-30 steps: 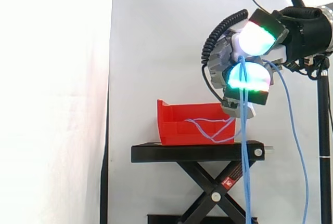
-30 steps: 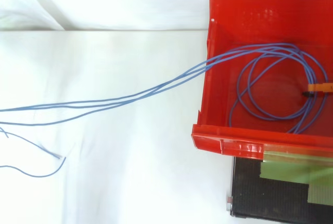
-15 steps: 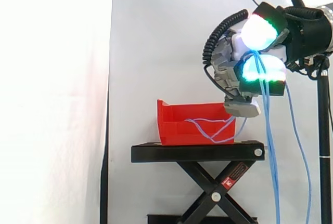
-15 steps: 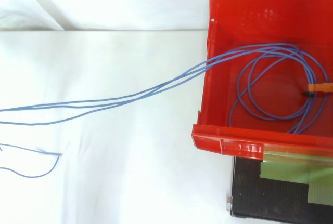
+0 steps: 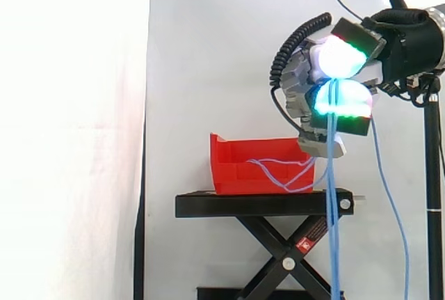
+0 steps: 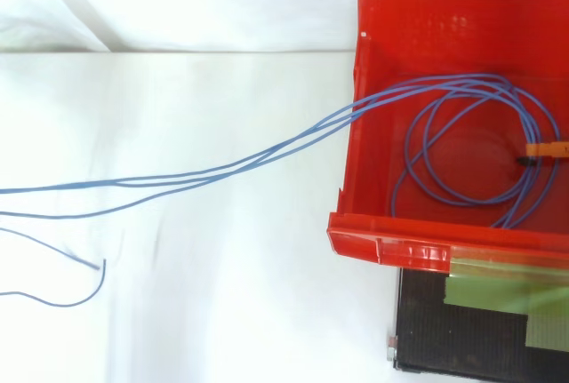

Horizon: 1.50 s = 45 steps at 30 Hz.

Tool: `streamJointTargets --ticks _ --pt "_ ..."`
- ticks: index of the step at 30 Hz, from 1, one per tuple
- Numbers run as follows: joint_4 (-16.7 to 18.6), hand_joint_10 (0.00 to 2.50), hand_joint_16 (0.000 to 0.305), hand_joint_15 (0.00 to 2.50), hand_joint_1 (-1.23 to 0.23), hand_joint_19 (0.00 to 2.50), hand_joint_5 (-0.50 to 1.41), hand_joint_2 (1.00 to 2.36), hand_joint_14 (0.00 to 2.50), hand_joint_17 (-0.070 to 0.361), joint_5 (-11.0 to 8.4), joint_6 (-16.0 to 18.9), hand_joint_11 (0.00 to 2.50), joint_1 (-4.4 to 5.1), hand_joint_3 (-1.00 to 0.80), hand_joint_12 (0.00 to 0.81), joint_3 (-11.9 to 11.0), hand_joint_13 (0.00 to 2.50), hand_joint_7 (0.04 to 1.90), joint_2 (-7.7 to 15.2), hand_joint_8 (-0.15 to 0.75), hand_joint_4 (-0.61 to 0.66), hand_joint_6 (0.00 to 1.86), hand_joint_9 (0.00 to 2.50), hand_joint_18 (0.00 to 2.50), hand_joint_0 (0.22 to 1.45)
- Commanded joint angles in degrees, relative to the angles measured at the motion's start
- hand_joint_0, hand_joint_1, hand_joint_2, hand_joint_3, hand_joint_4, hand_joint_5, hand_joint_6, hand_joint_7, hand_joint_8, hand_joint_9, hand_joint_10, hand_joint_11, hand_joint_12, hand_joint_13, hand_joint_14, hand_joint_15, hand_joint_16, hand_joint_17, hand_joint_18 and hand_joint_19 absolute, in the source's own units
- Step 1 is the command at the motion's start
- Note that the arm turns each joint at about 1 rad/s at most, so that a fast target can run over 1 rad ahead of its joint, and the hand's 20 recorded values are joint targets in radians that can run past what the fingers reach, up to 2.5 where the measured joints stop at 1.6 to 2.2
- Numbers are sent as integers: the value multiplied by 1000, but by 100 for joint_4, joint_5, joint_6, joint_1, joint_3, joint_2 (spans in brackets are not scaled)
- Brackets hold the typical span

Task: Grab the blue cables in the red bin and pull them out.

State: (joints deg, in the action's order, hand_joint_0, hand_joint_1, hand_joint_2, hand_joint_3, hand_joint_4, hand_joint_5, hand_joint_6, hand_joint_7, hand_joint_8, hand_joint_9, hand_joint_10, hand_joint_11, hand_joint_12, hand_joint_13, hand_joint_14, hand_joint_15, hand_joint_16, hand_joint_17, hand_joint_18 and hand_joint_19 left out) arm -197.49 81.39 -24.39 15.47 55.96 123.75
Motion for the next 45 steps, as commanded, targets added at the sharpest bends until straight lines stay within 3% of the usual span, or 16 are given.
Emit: streamJointTargets --ticks 1,8,20,45 --pt "0 1723 39 1280 -939 1174 834 1018 1529 87 0 0 1420 0 -635 319 3 1050 754 0 277 214 469 887 808 882" --pt "0 1701 39 1262 -953 1166 822 1022 1537 89 0 0 1433 0 -507 319 3 1025 834 0 272 223 259 853 786 890" --pt "18 1709 39 1265 -976 1181 808 1023 1538 89 0 0 1418 0 -421 322 -6 1006 885 0 275 218 90 823 766 919" --pt "79 1752 38 1249 -1016 1167 780 1024 1534 86 0 0 1368 0 -311 316 -111 994 864 0 266 170 143 800 750 993"
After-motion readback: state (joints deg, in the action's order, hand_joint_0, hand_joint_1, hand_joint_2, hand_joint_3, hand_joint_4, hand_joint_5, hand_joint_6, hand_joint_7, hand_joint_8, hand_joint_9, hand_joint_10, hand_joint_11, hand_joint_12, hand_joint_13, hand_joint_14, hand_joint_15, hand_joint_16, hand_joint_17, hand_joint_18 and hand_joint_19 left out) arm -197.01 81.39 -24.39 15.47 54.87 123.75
